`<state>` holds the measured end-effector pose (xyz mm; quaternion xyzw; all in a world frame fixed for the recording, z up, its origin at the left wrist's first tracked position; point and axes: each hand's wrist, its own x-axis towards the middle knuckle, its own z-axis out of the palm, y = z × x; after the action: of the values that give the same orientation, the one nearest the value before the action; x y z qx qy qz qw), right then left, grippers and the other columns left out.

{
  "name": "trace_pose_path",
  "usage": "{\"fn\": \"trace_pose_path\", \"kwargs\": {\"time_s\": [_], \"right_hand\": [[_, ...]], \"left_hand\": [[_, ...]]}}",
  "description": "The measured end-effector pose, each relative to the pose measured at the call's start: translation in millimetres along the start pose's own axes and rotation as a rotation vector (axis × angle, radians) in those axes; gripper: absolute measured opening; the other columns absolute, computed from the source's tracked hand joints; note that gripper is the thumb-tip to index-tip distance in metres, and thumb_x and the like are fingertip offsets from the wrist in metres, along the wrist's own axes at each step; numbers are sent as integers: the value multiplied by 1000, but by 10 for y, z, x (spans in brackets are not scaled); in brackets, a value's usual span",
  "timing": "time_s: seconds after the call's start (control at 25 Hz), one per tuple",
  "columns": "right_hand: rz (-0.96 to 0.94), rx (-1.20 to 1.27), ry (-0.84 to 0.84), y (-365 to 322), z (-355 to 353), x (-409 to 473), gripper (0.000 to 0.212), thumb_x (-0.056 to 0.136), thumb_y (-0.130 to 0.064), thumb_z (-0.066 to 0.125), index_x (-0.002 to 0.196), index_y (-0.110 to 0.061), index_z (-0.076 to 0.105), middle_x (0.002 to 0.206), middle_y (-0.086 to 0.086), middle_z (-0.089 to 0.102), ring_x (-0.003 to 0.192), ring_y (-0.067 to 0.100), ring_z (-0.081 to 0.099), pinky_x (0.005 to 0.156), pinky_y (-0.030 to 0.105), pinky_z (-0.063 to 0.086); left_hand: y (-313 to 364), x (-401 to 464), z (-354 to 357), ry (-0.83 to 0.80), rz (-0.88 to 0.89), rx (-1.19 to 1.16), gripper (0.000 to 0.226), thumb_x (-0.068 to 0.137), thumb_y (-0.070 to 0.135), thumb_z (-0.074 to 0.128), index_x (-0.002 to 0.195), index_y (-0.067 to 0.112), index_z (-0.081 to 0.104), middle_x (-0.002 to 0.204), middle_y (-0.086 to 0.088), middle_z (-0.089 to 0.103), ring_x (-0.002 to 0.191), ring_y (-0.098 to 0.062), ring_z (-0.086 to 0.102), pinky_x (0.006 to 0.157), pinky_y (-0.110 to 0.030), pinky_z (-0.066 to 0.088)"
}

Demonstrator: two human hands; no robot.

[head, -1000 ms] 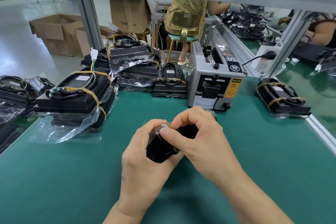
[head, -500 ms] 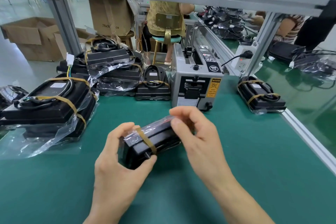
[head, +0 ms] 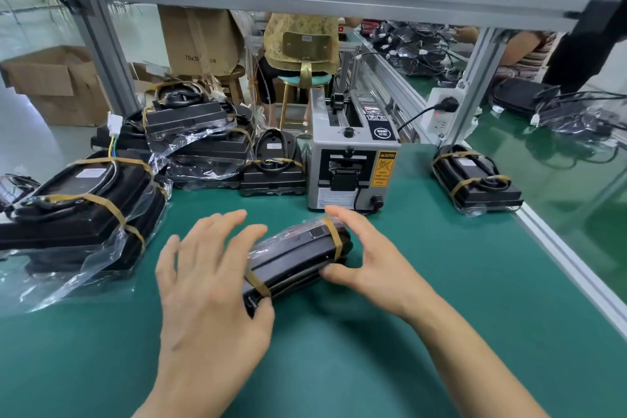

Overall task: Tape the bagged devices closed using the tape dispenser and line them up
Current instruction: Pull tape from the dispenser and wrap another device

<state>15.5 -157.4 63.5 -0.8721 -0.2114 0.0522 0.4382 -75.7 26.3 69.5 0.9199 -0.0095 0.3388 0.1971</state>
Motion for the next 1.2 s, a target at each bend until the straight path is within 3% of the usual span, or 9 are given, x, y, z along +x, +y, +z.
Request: {"fn": "trace_pose_path", "kwargs": {"time_s": [0.2,0.32,0.44,0.52,0.64,0.76,0.92,1.04,1.2], "right_hand": [[-9,79,-4,37,50,34,74,79,-13,72,139,-39,38,133,-17,50,125,2,44,116,36,24],[-22,112,-37,62,22,40,75,79,-7,69,140,-37,38,137,-14,49,125,-2,43,110,17,28],[22,231,-153,105,-71,67,81,69,-4,60,140,-37,41,138,-17,49,126,-8,41,90,-3,30],[54,343,-116,122,-138,126,73,64,-6,58,131,-34,50,129,-16,56,119,-8,48,84,1,39],[140,417,122,130,-215,345,42,81,2,61,108,-30,60,105,-8,65,97,7,59,80,14,45],[236,426,301,101,-283,593,18,87,-12,61,85,-28,67,78,-9,66,76,8,59,72,19,45],[357,337,489,130,-274,876,26,90,-23,61,64,-18,63,56,-4,59,64,19,55,72,40,51],[379,378,530,91,-287,982,26,91,-22,62,66,-16,64,58,-1,56,61,19,51,64,35,46],[170,464,344,-84,-264,778,17,89,-20,65,73,-19,68,58,-11,56,55,3,48,54,12,41]], "left_hand": [[237,175,82,-200,153,218,60,52,22,83,109,11,66,110,-5,66,103,-31,62,100,-49,30],[358,316,102,-349,53,262,56,65,35,81,114,16,62,102,2,66,86,-26,64,80,-38,46],[360,372,109,-336,16,277,53,62,39,84,107,18,67,91,4,69,73,-23,65,59,-32,47],[344,372,133,-271,54,276,49,56,36,88,97,15,71,80,3,70,62,-23,65,50,-30,47],[317,391,164,-225,55,300,46,56,34,89,94,13,73,76,2,71,59,-24,65,48,-29,48],[303,388,178,-195,69,321,47,54,35,89,92,13,73,74,2,70,57,-22,65,47,-29,47],[301,357,202,-138,105,296,48,53,36,89,91,13,73,73,3,70,57,-22,64,46,-29,48],[299,350,208,-112,119,296,48,51,39,89,90,15,74,73,5,69,56,-20,63,46,-26,47],[282,363,212,-99,84,263,48,53,40,88,92,17,74,76,6,71,59,-19,65,49,-27,49]]}}
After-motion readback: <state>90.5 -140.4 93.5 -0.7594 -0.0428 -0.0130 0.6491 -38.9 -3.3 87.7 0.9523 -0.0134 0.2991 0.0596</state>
